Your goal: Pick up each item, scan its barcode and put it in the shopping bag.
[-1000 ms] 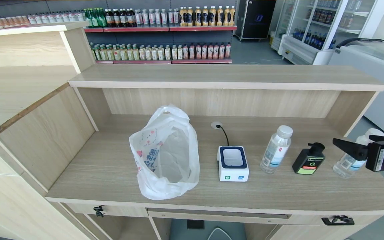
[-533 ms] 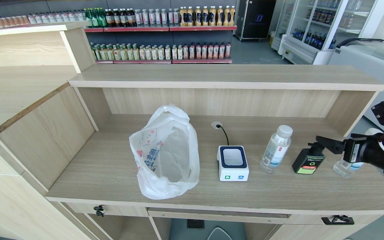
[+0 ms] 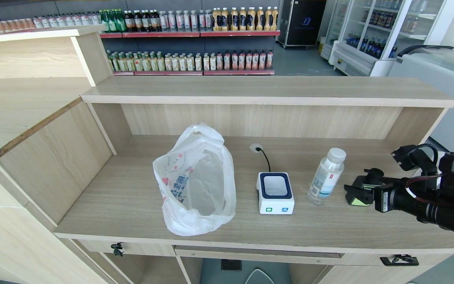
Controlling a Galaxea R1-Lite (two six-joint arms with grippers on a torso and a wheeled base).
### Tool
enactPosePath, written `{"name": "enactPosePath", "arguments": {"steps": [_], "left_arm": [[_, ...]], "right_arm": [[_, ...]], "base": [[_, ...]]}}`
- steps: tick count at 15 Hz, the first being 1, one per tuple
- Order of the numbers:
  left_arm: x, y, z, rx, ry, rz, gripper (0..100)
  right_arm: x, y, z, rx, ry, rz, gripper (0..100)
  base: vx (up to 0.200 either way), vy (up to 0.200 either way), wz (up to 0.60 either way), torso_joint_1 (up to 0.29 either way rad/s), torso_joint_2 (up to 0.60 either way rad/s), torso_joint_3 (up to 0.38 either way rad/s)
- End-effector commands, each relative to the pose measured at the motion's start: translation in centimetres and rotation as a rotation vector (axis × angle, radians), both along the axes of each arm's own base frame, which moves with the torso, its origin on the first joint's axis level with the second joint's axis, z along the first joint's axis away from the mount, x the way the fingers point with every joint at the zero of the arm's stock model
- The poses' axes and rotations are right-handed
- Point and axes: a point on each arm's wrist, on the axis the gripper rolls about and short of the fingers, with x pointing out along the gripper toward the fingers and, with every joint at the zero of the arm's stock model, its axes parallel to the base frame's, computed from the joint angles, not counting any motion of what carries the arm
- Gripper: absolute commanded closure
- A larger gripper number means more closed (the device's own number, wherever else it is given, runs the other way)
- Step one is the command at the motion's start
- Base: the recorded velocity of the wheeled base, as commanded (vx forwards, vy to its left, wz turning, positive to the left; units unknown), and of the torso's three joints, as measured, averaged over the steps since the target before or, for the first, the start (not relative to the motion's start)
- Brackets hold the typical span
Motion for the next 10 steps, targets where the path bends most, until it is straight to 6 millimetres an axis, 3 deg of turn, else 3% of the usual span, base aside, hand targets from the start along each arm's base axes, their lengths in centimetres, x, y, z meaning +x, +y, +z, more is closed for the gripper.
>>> {"name": "enactPosePath", "arguments": {"steps": [1, 10], "left_arm": [[0.0, 0.0, 0.0, -0.001, 0.000, 0.001, 0], [0.0, 0.0, 0.0, 0.001, 0.002, 0.001, 0]], "right_arm": [[0.6, 0.1, -1.0, -0.005, 0.024, 0.006, 0], [3.3, 2.6, -3.6, -0.013, 0.006, 0.091, 0]], "base": [[0.000, 0.000, 0.00, 0.000, 0.00, 0.000], [0.000, 0.000, 0.00, 0.000, 0.00, 0.000]]}}
